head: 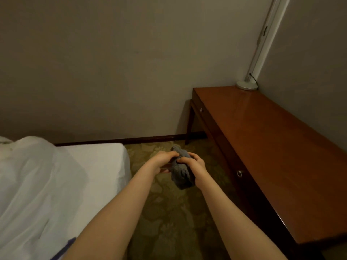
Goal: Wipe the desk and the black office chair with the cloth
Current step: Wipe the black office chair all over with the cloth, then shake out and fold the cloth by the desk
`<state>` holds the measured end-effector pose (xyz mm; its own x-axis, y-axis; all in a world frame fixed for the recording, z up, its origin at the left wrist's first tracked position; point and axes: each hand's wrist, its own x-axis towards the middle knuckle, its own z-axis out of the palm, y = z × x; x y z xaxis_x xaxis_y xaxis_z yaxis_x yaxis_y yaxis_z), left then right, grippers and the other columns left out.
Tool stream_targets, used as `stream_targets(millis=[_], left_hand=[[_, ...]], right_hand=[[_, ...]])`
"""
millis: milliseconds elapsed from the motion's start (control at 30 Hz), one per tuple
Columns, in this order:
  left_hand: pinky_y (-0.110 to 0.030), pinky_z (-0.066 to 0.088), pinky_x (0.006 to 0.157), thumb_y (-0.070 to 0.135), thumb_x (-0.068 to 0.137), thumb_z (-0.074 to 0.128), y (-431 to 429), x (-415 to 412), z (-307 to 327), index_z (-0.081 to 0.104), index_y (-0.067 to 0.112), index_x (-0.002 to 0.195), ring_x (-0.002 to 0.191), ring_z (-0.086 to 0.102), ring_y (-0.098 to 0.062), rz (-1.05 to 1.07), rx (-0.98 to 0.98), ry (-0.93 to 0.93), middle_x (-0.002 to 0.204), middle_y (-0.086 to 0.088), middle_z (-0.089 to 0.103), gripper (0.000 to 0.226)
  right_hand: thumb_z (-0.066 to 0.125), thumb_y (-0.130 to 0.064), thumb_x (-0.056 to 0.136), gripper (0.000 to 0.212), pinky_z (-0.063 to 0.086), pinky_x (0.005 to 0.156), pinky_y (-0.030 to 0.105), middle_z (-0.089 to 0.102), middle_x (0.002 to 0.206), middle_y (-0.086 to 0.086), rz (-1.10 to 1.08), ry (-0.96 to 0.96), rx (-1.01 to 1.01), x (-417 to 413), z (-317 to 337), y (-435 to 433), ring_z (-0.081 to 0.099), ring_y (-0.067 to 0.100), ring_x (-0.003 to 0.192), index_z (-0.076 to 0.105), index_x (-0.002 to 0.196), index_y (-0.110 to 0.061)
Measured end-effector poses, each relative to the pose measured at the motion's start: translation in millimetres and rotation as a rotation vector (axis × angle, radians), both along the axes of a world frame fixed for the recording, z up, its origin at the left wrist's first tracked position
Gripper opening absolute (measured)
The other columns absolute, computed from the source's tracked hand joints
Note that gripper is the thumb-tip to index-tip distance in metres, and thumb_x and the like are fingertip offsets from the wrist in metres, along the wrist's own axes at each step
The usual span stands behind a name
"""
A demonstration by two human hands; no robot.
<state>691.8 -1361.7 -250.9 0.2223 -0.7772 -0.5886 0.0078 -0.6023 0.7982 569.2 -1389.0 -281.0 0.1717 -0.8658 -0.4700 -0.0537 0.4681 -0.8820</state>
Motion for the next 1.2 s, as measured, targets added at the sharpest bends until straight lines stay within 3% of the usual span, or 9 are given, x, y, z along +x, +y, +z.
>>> stream_targets(millis=[167, 267, 433, 633, 733, 800, 933, 1100, 1200], left_hand=[[-0.026, 0.04, 0.06, 0.021, 0.093, 0.048, -55.4, 43.0, 13.8, 0.06, 0.011, 0.101, 0.073, 0.053, -0.016, -0.061, -0.119, -0.045, 0.087, -0.007, 0.058, 0.017], [-0.028, 0.041, 0.062, 0.02, 0.093, 0.045, -84.0, 58.5, 15.2, 0.054, 0.014, 0.095, 0.074, 0.053, -0.015, -0.047, -0.159, -0.058, 0.088, -0.007, 0.056, 0.011], [-0.026, 0.04, 0.059, 0.017, 0.095, 0.044, -137.3, 83.2, 19.9, 0.046, 0.019, 0.078, 0.074, 0.052, -0.013, -0.005, -0.286, -0.039, 0.084, -0.004, 0.054, 0.017], [-0.026, 0.039, 0.059, 0.009, 0.092, 0.047, -217.7, 94.0, 37.5, 0.044, 0.018, 0.073, 0.068, 0.051, -0.013, -0.069, -0.466, -0.07, 0.074, -0.002, 0.051, 0.021], [-0.023, 0.036, 0.058, 0.0, 0.089, 0.046, -258.2, 91.5, 42.8, 0.044, 0.018, 0.07, 0.062, 0.045, -0.009, -0.178, -0.546, -0.167, 0.066, -0.001, 0.047, 0.026], [-0.023, 0.035, 0.059, -0.002, 0.089, 0.044, -287.1, 90.9, 45.3, 0.045, 0.018, 0.068, 0.062, 0.043, -0.009, -0.218, -0.555, -0.185, 0.065, 0.0, 0.046, 0.029], [-0.025, 0.038, 0.062, -0.004, 0.088, 0.043, -337.5, 93.6, 56.0, 0.045, 0.016, 0.072, 0.067, 0.047, -0.013, -0.213, -0.546, -0.065, 0.07, -0.003, 0.048, 0.025], [-0.026, 0.042, 0.065, -0.003, 0.088, 0.045, -388.9, 96.3, 73.0, 0.047, 0.015, 0.076, 0.073, 0.053, -0.015, -0.36, -0.493, -0.011, 0.077, -0.004, 0.053, 0.022], [-0.026, 0.044, 0.066, -0.005, 0.087, 0.046, -415.1, 105.6, 74.4, 0.047, 0.014, 0.075, 0.075, 0.055, -0.017, -0.377, -0.478, -0.009, 0.079, -0.004, 0.054, 0.022]], right_hand=[[0.076, -0.019, 0.075, 0.066, 0.049, 0.089, 0.041, 0.054, 0.126, 0.012, -0.006, -0.064, 0.054, 45.9, 5.9, -49.3, 0.055, 0.03, 0.108, 0.045, 0.133, -0.018], [0.076, -0.025, 0.076, 0.069, 0.05, 0.085, 0.038, 0.053, 0.127, 0.012, -0.012, -0.085, 0.068, 60.9, 2.8, -74.8, 0.056, 0.029, 0.107, 0.041, 0.136, -0.018], [0.064, -0.031, 0.086, 0.045, 0.052, 0.067, 0.033, 0.06, 0.114, 0.01, -0.163, -0.222, 0.183, 75.1, -5.6, -121.3, 0.06, 0.026, 0.095, 0.05, 0.126, -0.015], [0.051, -0.033, 0.094, 0.046, 0.047, 0.092, 0.049, 0.051, 0.131, 0.017, 0.068, 0.1, 0.309, 77.6, -0.3, -190.9, 0.052, 0.036, 0.113, 0.046, 0.135, -0.013], [0.054, -0.016, 0.093, 0.06, 0.043, 0.092, 0.04, 0.039, 0.144, 0.015, 0.061, 0.256, 0.065, 73.4, 7.2, -247.3, 0.045, 0.031, 0.123, 0.027, 0.146, -0.012], [0.049, -0.004, 0.091, 0.053, 0.046, 0.08, 0.034, 0.051, 0.132, 0.014, 0.042, 0.185, -0.079, 69.9, 20.6, -288.7, 0.052, 0.023, 0.105, 0.037, 0.142, -0.012], [0.049, -0.002, 0.085, 0.047, 0.043, 0.069, 0.031, 0.059, 0.093, 0.006, 0.191, 0.064, -0.065, 63.5, 37.8, -342.1, 0.053, 0.019, 0.081, 0.05, 0.13, -0.018], [0.051, -0.01, 0.055, 0.086, 0.038, 0.08, 0.039, 0.054, 0.101, 0.011, 0.333, -0.048, -0.016, 54.7, 32.4, -394.4, 0.048, 0.028, 0.095, 0.038, 0.138, -0.028], [0.051, -0.012, 0.058, 0.062, 0.044, 0.083, 0.039, 0.055, 0.112, 0.012, 0.331, -0.223, 0.091, 43.8, 37.1, -413.1, 0.053, 0.031, 0.1, 0.054, 0.12, -0.018]])
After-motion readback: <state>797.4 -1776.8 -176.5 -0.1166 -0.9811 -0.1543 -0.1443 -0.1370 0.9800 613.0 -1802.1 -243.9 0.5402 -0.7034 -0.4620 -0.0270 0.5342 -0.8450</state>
